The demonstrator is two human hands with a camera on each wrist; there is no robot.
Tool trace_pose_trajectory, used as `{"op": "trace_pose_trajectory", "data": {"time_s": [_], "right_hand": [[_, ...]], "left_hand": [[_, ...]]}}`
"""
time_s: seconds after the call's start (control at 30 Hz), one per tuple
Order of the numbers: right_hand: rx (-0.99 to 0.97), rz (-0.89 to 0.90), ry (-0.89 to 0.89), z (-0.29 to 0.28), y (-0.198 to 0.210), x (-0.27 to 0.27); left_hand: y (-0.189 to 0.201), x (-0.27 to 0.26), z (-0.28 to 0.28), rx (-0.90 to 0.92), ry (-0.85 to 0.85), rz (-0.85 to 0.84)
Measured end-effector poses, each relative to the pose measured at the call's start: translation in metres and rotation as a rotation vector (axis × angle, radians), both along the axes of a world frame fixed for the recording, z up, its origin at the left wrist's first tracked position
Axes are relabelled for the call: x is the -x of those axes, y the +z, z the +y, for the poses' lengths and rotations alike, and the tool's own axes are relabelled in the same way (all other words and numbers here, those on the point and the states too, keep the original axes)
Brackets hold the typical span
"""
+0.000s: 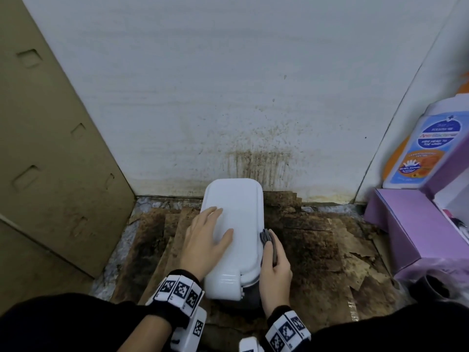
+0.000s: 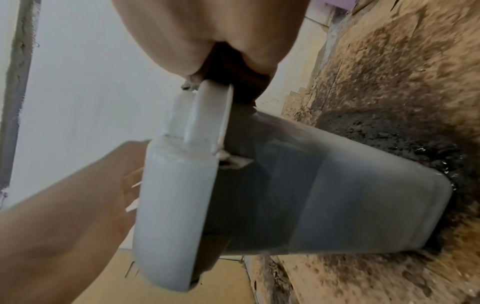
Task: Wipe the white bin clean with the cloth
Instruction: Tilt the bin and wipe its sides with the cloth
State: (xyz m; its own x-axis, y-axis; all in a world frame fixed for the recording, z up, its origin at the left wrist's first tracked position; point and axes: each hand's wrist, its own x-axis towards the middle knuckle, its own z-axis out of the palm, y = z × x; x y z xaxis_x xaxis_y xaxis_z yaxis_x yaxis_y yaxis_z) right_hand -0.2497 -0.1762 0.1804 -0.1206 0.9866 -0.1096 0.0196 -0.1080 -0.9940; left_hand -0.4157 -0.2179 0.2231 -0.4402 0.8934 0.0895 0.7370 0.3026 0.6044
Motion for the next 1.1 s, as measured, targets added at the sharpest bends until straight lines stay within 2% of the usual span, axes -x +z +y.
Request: {"op": "trace_pose_trajectory", "data": {"time_s": [0.1, 0.2, 0.27, 0.37, 0.43, 0.5, 0.6, 0.7, 0.83, 0.93, 1.1], "right_hand": [[-0.005, 0.02, 0.022, -0.001, -0.003, 0.006], [0.053, 0.1, 0.045, 0.003, -0.009, 0.009], [0.161, 0.212, 0.077, 0.008, -0.01, 0.01], [0.384, 0.505, 0.078, 0.012, -0.006, 0.009], [0.453, 0.638, -0.004, 0.016, -0.007, 0.009], [0.451, 0.665, -0.109, 0.021, -0.011, 0.01], [0.349, 0.496, -0.146, 0.023, -0.023, 0.014], [0.177, 0.298, -0.097, 0.011, -0.026, 0.024], [0.078, 0.242, 0.101, -0.021, -0.024, 0.05], [0.006, 0.095, 0.243, -0.043, -0.036, 0.07], [-0.155, -0.047, 0.293, -0.054, -0.055, 0.084]], "left_hand": [[-0.002, -0.014, 0.004, -0.015, -0.025, -0.057], [-0.004, -0.021, 0.005, 0.027, 0.014, 0.034], [-0.003, -0.021, 0.005, 0.034, 0.055, 0.099], [-0.008, -0.015, 0.003, 0.075, 0.066, 0.157], [-0.012, -0.01, 0.001, 0.097, 0.047, 0.168], [-0.014, -0.006, -0.002, 0.077, 0.04, 0.132], [-0.014, 0.003, -0.007, 0.04, 0.053, 0.105], [-0.016, 0.016, -0.014, 0.005, 0.076, 0.103], [-0.022, 0.03, -0.021, -0.012, 0.085, 0.043], [-0.023, 0.034, -0.025, -0.014, 0.071, 0.03], [-0.025, 0.041, -0.026, 0.005, 0.068, 0.039]]}}
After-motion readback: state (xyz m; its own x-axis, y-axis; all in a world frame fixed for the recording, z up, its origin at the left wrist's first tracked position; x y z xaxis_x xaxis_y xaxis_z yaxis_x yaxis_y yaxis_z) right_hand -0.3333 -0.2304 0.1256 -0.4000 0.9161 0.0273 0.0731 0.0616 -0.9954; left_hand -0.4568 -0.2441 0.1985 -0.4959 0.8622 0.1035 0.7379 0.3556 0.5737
